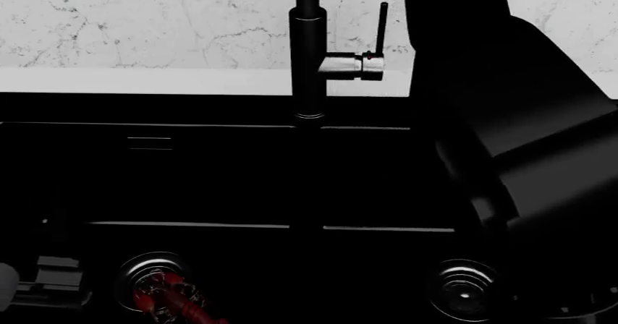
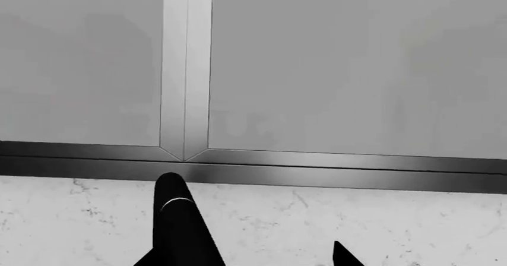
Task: Turn the sink spout to the right.
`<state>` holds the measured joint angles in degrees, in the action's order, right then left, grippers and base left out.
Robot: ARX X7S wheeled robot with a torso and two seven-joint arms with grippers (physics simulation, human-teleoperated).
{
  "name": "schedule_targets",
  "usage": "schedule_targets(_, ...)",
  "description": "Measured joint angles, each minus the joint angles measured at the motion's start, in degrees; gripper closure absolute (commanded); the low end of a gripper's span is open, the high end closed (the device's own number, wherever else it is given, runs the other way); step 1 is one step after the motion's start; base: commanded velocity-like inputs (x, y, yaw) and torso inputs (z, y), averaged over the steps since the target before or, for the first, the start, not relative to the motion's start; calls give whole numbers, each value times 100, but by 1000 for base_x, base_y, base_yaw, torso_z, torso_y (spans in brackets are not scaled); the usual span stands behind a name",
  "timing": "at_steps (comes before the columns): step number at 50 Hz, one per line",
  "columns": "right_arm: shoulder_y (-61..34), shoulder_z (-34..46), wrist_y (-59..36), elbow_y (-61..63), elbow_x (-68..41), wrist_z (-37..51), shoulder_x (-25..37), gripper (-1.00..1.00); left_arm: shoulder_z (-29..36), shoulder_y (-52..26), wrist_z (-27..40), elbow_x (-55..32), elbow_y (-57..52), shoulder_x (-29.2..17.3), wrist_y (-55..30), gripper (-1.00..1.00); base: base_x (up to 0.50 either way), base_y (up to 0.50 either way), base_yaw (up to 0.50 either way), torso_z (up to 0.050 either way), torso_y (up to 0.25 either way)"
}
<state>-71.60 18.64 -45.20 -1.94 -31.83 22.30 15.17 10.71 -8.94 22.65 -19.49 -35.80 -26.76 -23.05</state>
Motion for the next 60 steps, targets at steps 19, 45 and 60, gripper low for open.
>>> schedule_targets(19,-38,-64,-119,14,-4,90,186,-100,31,-11,21,5,3,-19,-5,-100,0,0,0,0,0)
schedule_targets(45,-118,-73,-137,-213,39,120,306,-100,81,-27,43,27,38,-40,6,-100,0,0,0,0,0)
schedule_targets(60,-193,9,-104,-434,132,54,424,-100,126,-48,62,54,58,-52,-8,-100,0,0,0,0,0)
